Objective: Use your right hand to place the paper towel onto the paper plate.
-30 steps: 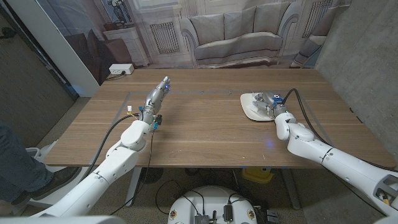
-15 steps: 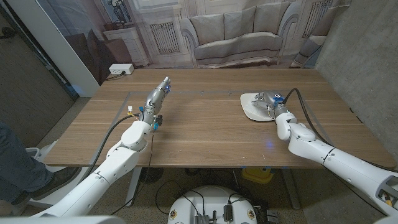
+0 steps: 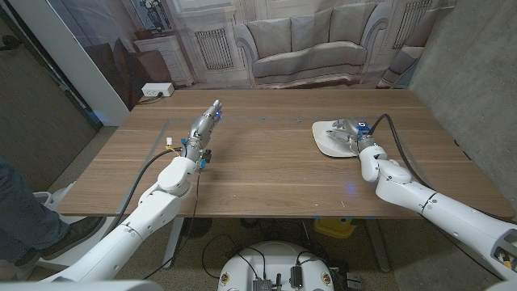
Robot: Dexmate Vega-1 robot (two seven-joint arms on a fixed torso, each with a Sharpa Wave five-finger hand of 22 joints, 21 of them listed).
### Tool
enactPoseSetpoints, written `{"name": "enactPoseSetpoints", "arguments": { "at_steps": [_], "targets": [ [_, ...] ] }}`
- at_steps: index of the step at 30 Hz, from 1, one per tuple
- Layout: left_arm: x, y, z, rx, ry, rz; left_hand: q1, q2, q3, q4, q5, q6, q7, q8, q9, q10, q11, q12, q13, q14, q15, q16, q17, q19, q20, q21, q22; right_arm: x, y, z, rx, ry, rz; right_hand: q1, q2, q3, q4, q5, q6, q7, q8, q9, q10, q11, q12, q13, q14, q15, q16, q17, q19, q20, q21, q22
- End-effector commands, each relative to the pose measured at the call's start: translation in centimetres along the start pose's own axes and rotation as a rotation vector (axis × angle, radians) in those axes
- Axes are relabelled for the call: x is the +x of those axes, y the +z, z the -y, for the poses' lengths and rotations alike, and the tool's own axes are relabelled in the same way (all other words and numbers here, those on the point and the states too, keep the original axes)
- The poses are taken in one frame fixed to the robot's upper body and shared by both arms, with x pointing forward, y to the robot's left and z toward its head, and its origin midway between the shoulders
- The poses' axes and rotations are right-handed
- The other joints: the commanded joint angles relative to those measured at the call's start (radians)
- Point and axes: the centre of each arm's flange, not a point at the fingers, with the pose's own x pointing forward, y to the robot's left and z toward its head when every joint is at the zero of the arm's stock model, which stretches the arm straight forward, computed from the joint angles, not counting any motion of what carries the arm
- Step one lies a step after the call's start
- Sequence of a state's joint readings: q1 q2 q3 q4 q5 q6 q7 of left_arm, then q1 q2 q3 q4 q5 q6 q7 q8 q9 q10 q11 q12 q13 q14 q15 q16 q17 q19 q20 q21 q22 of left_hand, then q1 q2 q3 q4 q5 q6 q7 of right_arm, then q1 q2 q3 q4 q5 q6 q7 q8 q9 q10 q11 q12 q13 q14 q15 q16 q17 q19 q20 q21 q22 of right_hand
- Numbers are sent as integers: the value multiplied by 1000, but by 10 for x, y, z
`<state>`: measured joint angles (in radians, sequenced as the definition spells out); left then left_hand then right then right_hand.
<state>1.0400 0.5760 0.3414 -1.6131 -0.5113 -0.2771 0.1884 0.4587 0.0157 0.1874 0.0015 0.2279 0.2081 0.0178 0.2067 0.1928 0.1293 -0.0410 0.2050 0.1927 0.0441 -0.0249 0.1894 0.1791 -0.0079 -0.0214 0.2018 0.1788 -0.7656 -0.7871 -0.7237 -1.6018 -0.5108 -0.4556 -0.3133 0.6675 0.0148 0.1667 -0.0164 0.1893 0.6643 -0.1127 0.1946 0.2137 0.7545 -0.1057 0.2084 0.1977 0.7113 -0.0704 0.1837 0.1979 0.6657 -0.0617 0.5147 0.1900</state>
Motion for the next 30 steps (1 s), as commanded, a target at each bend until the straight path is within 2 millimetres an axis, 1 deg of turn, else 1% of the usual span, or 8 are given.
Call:
{"name": "enactPoseSetpoints", "arguments": {
  "at_steps": [1, 4, 8, 11, 13, 22, 27, 30],
  "targets": [
    [1, -1, 0, -4, -3, 3, 2, 6, -2, 2, -3, 3, -3, 0, 3, 3, 2, 1, 3, 3, 2, -1, 4, -2, 5, 2, 4, -2, -3, 0, 11, 17, 1, -13, 1, -5, 3, 8, -8, 3, -3, 2, -10, 4, -5, 6, -17, -102, -2, 4, -16, -91, -9, -1],
    [1, 0, -1, -4, -2, 3, 2, 6, -2, 2, -3, 3, -3, 0, 3, 3, 5, 1, 3, 3, 2, -1, 4, -2, 6, 2, 4, -3, -3, 0, 11, 15, 2, -19, 3, -7, 5, 10, -15, 6, -3, 2, -19, 15, -5, 6, -36, -100, -3, 4, -29, -87, -17, -1],
    [0, 1, -1, -2, -3, 4, 3, 7, -3, 2, -3, 4, -4, 0, 3, 1, 2, 1, 3, 2, 3, -1, 4, -2, 6, 2, 4, -4, -1, 2, 11, 8, 4, -22, 4, -8, 6, 12, -19, 8, -3, 2, -25, 8, -5, 6, -45, -96, -3, 4, -36, -84, -22, -1],
    [0, 1, -2, 0, -3, 4, 3, 7, -3, 2, -3, 4, -2, 0, 3, 4, 4, 1, 3, 3, 4, -1, 4, -2, 6, 2, 4, -4, 1, 5, 10, -1, 8, -25, 5, -9, 8, 12, -23, 8, -3, 2, -30, 12, -6, 6, -56, -90, -4, 4, -42, -82, -26, -1],
    [0, 1, -2, 0, -4, 4, 3, 7, -3, 2, -3, 3, -3, 0, 3, 3, 4, 1, 3, 2, 3, -1, 4, -2, 6, 2, 4, -5, 3, 8, 12, -7, 14, -27, 7, -9, 9, 13, -24, 8, -2, 2, -32, 8, -5, 6, -62, -86, -4, 4, -51, -80, -30, -1],
    [-1, 0, -3, -3, -8, 3, 4, 7, -4, 2, -3, 4, -4, 0, 3, 4, 2, 1, 3, 3, 3, -1, 4, -2, 6, 2, 4, -9, 11, 21, 21, -40, 45, -29, 11, -8, 9, 14, -25, 9, -1, 1, -33, 15, -2, 6, -66, -91, 0, 4, -57, -83, -35, -1],
    [-1, 1, -3, -2, -12, 8, 4, 8, -4, 2, -4, 3, -3, 0, 3, 3, 3, 1, 3, 3, 4, -1, 4, -2, 5, 2, 4, -11, 15, 29, 12, -43, 55, -30, 11, -8, 9, 15, -27, 9, 0, 1, -38, 7, -3, 6, -71, -88, 0, 4, -61, -84, -38, -1],
    [-2, 1, -3, -3, -13, 9, 5, 8, -5, 1, -4, 3, -3, 0, 3, 3, 4, 1, 3, 2, 4, -1, 4, -2, 5, 2, 4, -13, 17, 33, 8, -45, 63, -31, 12, -9, 9, 16, -30, 9, -1, 1, -40, 17, -2, 6, -76, -86, 0, 4, -65, -83, -41, -1]
  ]
}}
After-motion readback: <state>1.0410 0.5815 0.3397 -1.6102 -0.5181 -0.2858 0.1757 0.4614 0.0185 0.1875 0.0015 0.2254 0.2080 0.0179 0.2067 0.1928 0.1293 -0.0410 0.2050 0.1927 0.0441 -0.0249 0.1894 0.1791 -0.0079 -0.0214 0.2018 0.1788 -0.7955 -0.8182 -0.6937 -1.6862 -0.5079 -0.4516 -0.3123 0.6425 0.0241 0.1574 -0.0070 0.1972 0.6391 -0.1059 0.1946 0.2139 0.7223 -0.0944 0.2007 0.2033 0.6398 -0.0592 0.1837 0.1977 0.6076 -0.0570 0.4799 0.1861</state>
